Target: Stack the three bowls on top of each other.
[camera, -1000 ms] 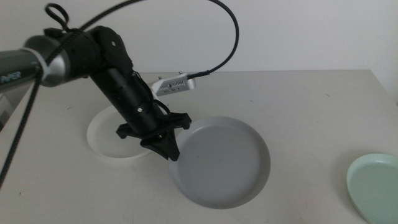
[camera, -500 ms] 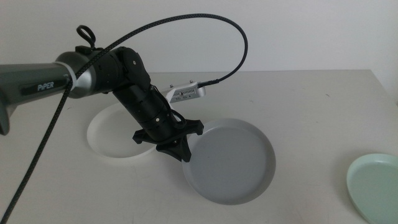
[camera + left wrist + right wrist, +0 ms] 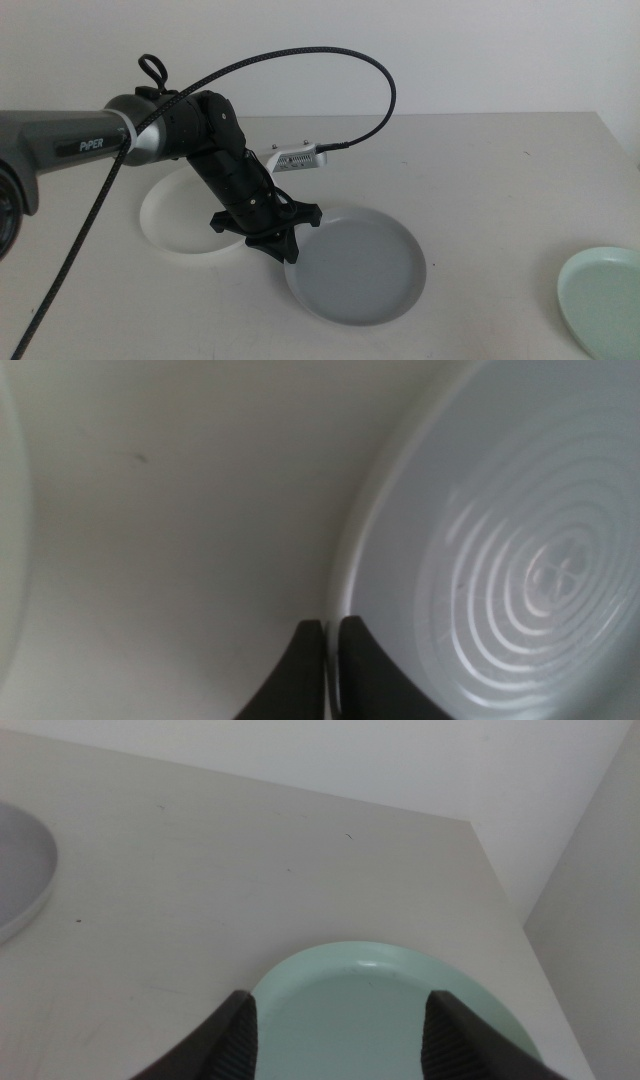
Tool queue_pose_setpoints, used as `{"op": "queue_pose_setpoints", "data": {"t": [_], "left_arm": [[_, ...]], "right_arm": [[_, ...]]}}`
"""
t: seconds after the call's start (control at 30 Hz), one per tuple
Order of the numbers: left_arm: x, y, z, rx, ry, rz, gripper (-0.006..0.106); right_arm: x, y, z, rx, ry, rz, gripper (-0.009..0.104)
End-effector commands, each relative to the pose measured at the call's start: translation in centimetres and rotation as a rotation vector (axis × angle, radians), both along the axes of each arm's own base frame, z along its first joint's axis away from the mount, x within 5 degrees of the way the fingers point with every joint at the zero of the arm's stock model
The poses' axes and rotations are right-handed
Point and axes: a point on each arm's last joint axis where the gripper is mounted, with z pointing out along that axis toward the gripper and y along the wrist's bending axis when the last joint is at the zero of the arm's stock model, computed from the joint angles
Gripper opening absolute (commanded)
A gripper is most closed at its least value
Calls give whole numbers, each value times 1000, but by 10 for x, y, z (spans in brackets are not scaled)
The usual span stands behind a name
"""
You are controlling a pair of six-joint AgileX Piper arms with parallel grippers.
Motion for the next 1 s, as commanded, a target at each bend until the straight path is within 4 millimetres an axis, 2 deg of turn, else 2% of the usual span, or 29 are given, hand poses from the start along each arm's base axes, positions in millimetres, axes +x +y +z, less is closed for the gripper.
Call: {"op": "queue_pose_setpoints", "data": {"t": [0.0, 0.13, 0.2, 0.37, 0.5, 0.77, 0.97], "left_arm": [[2, -1, 31, -38, -78, 12, 11], [2, -2, 31, -39, -78, 13, 25], [2, -2, 31, -47, -74, 16, 37], [-2, -1, 39, -61, -63, -5, 73], [-6, 4, 62, -71, -85, -62, 106], [-16, 19, 132, -13, -219, -78, 105], [-32, 42, 189, 117, -387, -11, 105]], "right_arm": [[-1, -1, 10, -25, -110, -16, 43], [-1, -1, 10, -25, -110, -16, 43], [-1, -1, 10, -25, -110, -16, 43], [-1, -1, 10, -25, -110, -16, 43], [-1, -1, 10, -25, -110, -16, 43], [-1, -1, 10, -25, -110, -16, 43], [-1, -1, 10, -25, -110, -16, 43]]}}
